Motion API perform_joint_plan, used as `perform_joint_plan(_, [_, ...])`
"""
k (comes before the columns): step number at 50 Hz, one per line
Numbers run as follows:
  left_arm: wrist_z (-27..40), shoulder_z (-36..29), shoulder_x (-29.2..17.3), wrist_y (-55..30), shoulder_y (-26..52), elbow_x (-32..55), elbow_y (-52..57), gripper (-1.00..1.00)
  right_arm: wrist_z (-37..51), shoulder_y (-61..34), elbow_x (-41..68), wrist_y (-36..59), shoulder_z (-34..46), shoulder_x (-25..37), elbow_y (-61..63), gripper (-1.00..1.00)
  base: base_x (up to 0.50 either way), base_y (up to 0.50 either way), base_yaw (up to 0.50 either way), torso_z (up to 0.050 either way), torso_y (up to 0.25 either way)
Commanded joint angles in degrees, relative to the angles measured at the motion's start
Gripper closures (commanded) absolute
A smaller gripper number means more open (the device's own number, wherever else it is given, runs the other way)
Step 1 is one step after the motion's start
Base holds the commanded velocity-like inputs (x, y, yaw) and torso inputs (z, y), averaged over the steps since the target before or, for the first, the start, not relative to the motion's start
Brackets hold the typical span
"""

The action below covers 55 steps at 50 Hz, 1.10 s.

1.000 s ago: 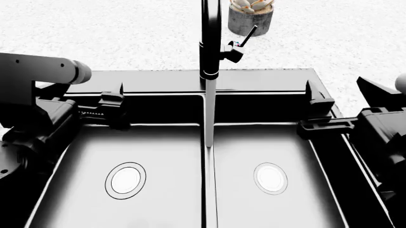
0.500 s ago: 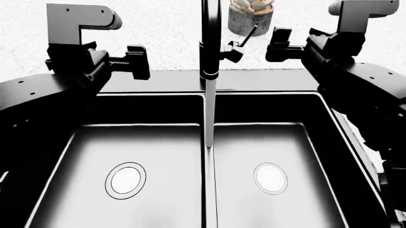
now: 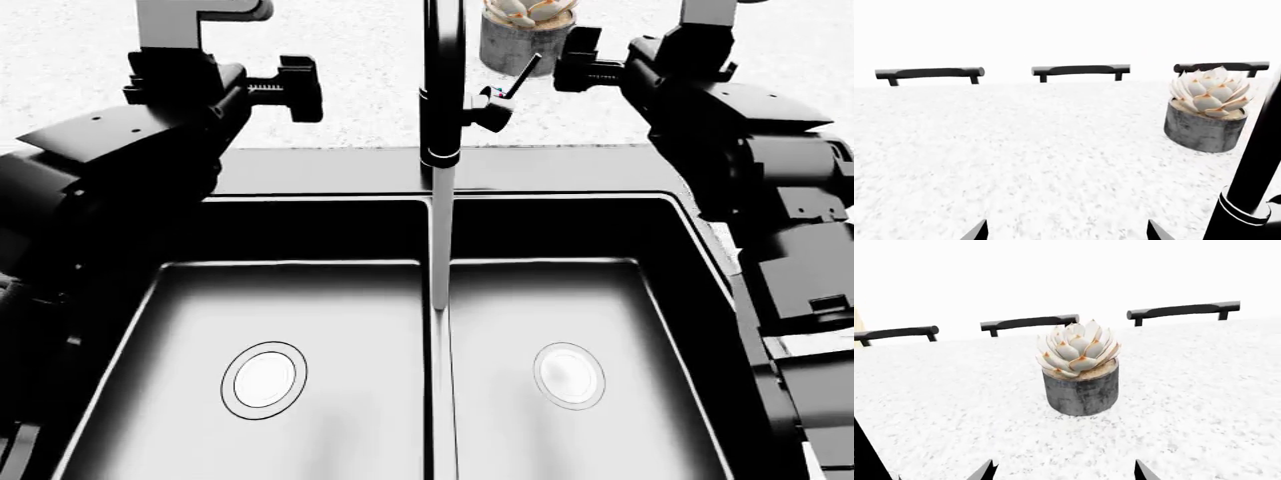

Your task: Pick the oranges and tangerines from the sink and place them in one bowl. Place the broccoli in the other bowl. Then turn off the sink faucet.

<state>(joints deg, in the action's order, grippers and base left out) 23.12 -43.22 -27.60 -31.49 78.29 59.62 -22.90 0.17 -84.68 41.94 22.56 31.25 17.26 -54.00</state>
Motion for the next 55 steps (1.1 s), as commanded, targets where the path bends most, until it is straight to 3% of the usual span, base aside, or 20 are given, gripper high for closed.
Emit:
perform_joint_plan(1, [-1.64, -0.81, 1.64, 0.82, 1.48, -1.87, -3.86, -1.00, 2.47, 0.42, -0.26, 1.15, -0.18, 1.32, 3.44, -1.00, 0.00, 0.00, 0.00, 0.000, 0.000])
perform_joint_plan(21, [-1.78, -0.50, 1.77, 1.14, 1.75, -1.79, -3.91, -1.00, 4.93, 1.78, -1.12, -4.35, -1.55, 0.88, 3.83, -1.00, 0.00, 0.00, 0.00, 0.009, -0.147])
perform_joint_plan(38, [-1.60, -0.20, 1.69, 0.99, 1.59, -1.40, -3.90, -1.00, -3.70, 0.04, 0.26, 0.14, 0.39, 1.04, 2.30, -1.00, 0.00, 0.00, 0.00, 0.013, -0.161])
perform_joint_plan(55, [-1.81, -0.11, 1.53, 0.48, 1.79, -1.01, -3.72, -1.00, -3.19, 0.16, -1.07, -0.69, 1.30, 1.16, 2.70, -1.00, 0.00, 0.00, 0.00, 0.007, -0.040])
